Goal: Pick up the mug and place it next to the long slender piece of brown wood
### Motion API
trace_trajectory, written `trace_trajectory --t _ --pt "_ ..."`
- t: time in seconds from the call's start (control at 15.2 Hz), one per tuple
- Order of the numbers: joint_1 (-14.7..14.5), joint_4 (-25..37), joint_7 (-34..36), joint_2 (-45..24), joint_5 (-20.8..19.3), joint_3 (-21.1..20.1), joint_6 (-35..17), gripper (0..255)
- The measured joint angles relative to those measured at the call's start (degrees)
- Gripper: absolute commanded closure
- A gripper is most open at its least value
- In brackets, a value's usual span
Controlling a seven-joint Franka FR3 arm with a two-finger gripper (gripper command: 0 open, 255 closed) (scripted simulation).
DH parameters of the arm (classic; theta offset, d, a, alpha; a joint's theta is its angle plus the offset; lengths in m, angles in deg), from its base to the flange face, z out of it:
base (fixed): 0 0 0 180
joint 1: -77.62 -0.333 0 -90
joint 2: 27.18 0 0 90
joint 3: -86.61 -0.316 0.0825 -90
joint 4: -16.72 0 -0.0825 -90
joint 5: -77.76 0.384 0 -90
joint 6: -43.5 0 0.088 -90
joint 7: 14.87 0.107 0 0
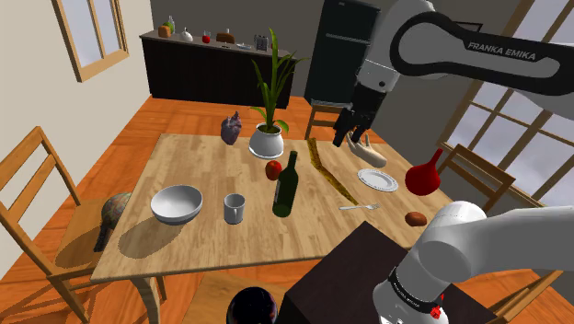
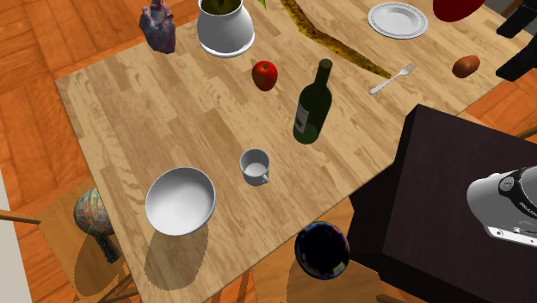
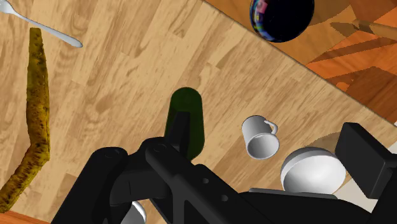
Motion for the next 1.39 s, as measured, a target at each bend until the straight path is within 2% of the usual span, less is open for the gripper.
trace_trajectory --t 0.2,0.46,0.92,1.39 --pt "-0.08 -0.89 0.31 -1.28 0.24 -0.50 -2.19 0" --pt "-0.32 -3.01 1.19 -6.37 0.90 -2.01 -9.58 0" --pt "-0.67 -5.18 2.92 -18.14 1.65 -4.76 -23.90 0" --pt "-0.57 -1.17 5.64 -33.72 0.56 -7.21 -35.93 0"
